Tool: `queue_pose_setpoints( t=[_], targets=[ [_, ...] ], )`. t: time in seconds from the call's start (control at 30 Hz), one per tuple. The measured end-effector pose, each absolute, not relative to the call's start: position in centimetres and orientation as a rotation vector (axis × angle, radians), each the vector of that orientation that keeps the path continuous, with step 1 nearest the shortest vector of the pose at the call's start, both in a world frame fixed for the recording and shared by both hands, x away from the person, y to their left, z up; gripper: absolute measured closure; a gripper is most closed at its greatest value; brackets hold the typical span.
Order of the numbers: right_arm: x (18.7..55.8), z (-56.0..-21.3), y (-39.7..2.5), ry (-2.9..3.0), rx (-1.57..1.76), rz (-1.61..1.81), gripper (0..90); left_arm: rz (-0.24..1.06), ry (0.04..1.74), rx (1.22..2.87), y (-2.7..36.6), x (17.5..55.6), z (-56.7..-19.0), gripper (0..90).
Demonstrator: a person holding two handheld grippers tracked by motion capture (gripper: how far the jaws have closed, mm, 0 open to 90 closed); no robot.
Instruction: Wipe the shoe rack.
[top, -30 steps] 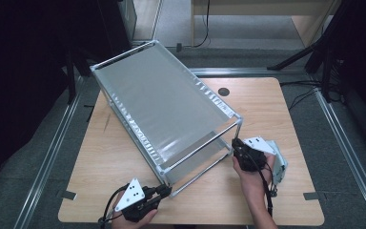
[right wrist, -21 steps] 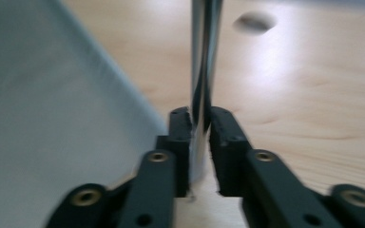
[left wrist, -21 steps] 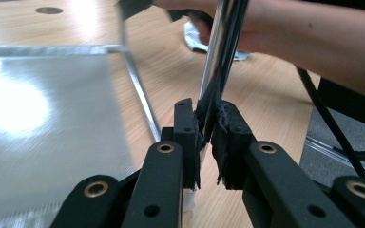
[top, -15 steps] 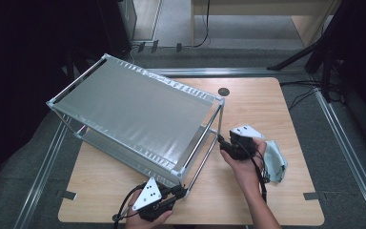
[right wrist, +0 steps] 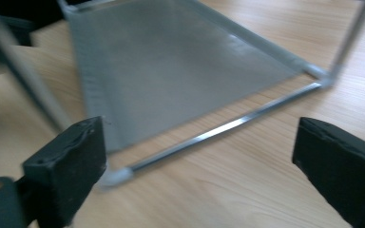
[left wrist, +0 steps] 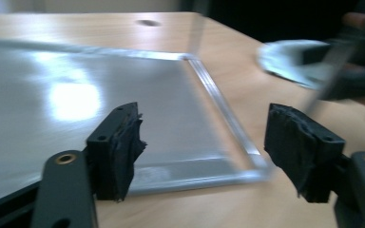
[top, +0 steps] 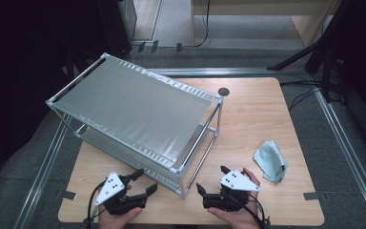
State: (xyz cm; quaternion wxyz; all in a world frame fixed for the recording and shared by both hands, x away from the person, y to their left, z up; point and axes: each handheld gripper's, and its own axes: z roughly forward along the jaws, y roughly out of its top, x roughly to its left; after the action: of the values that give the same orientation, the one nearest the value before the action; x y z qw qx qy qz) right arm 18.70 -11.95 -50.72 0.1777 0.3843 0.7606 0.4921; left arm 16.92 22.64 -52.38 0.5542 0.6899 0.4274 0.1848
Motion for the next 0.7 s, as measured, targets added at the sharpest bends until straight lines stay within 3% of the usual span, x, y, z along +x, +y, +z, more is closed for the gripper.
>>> queue_pose_setpoints(
  t=[0.17,0.4,0.57,0.7],
  targets=[
    [17.4,-50.7,-9.0,2.216,0.957,1.434,2.0,0.505,1.069,1.628,24.7,17.3,-52.4,26.2],
    [17.5,-51.8,-6.1,2.166,0.969,1.421,37.2,0.544,1.120,1.616,25.5,17.5,-52.1,21.0],
    [17.6,-51.9,-7.1,2.139,0.979,1.428,64.0,0.559,1.156,1.607,26.0,17.7,-52.1,21.3],
    [18.0,-52.0,-8.8,2.118,1.031,1.431,77.0,0.574,1.189,1.599,26.3,17.7,-52.1,21.8]
  ],
)
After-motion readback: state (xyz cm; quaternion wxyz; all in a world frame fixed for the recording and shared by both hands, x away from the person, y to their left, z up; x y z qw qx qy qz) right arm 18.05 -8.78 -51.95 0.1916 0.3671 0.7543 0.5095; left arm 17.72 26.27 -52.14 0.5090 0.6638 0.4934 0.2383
